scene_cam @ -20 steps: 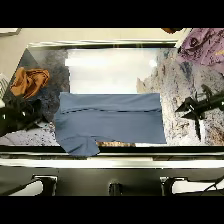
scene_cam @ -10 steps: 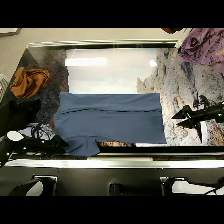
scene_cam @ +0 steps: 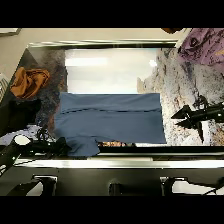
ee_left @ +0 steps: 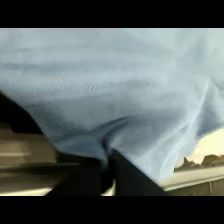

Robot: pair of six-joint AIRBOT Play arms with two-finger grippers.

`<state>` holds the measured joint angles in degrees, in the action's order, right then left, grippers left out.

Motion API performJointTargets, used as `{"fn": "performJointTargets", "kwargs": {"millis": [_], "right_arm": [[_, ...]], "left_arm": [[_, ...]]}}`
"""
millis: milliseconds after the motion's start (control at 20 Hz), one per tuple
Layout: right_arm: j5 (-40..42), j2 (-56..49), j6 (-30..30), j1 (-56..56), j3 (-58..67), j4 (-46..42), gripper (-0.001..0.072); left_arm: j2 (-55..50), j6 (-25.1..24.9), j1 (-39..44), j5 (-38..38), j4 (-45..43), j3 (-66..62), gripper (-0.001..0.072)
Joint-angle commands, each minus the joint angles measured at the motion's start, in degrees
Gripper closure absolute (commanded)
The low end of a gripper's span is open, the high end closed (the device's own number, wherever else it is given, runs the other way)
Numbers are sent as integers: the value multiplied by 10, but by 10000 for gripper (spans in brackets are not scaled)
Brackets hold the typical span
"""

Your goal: Fold the clothes and pants, and hang the long-sleeved shirts on hangers.

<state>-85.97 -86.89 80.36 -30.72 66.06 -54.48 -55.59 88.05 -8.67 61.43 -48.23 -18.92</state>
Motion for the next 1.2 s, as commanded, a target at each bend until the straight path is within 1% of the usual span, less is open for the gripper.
{"fn": "performJointTargets", "kwargs": {"millis": [0,100,300,500,700,950,1000,1050,1100,1150], "right_arm": [[-13,1,0,-2,-17,-61,238],[-10,1,-8,-1,-54,-61,237],[3,3,-46,-1,-130,-47,236],[12,3,-86,-1,-157,-47,236],[15,3,-91,-1,-167,-37,236],[45,3,-99,-1,-203,-2,238],[46,3,-99,-1,-207,-2,253],[45,3,-105,-1,-211,-2,365],[46,3,-108,-1,-212,-3,427],[50,3,-111,-1,-211,0,542]], "left_arm": [[0,0,3,-19,5,2,687],[0,0,3,-19,5,2,687],[0,0,3,-19,8,2,687],[0,0,3,-19,9,2,687],[0,0,3,-19,9,2,687],[0,0,3,-19,9,2,687],[0,0,3,-19,9,2,687],[0,0,3,-19,9,2,687],[0,0,3,-19,9,2,687],[0,0,3,-19,9,2,687]]}}
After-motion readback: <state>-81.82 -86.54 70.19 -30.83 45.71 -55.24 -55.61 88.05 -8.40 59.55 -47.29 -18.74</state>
